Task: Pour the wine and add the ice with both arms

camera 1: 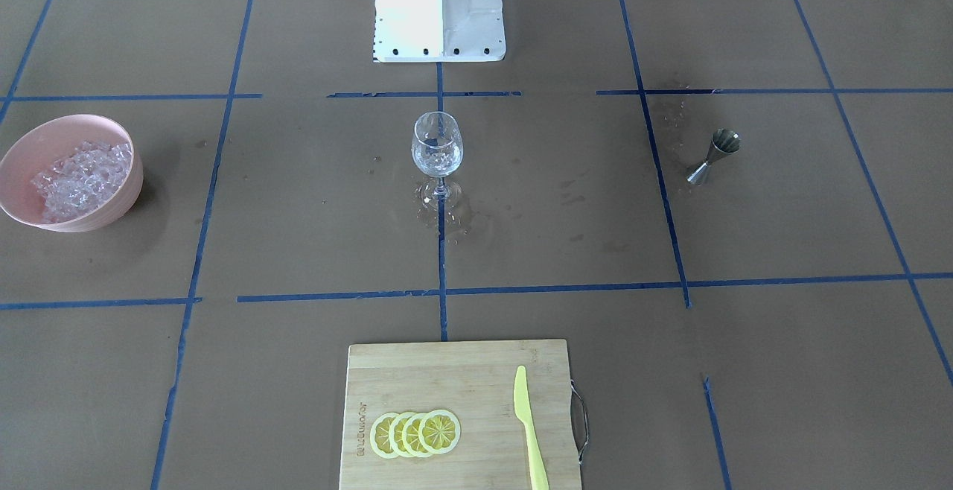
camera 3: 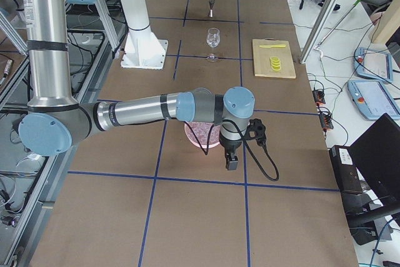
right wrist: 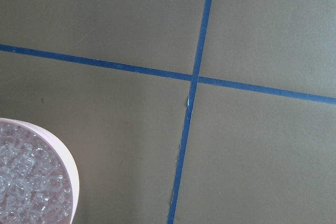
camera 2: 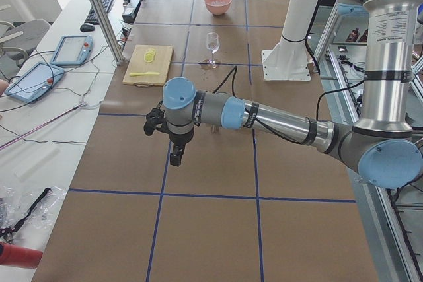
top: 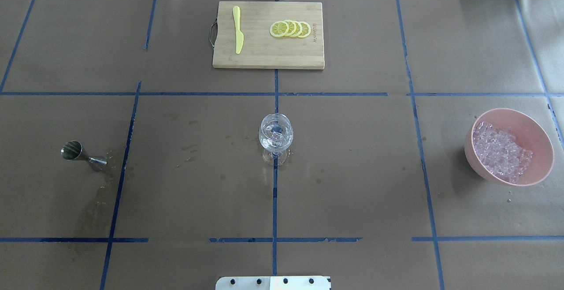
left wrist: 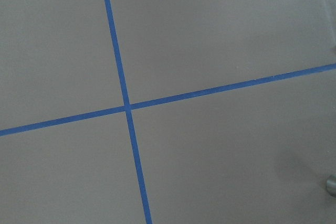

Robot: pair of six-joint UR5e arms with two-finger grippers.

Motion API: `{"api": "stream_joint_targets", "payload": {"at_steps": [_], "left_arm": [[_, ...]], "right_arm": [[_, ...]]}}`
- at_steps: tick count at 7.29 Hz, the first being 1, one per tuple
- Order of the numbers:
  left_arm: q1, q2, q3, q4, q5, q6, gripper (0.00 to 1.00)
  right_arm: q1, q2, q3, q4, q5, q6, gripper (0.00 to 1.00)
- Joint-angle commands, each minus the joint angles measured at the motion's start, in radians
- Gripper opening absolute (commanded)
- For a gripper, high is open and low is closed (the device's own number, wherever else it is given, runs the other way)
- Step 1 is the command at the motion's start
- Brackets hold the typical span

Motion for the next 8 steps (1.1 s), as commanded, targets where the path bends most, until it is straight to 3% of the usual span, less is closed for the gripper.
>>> {"api": "stream_joint_targets", "payload": {"at_steps": [1, 5, 8], "left_arm": [[0.000, 0.002, 0.005, -0.001, 0.000, 0.003, 1.00], [0.001, 0.014, 0.015, 0.002, -0.007, 0.118, 1.00], [0.000, 0.014, 0.026, 0.005, -0.009, 0.009, 1.00]], "right_arm": [[0.005, 0.001, -0.038, 0.007, 0.002, 0.005, 1.00], [0.002, 0.002, -0.053, 0.041, 0.000, 0.057, 1.00], [0.001, 0.002, -0.090, 0.072, 0.002, 0.057, 1.00]]}}
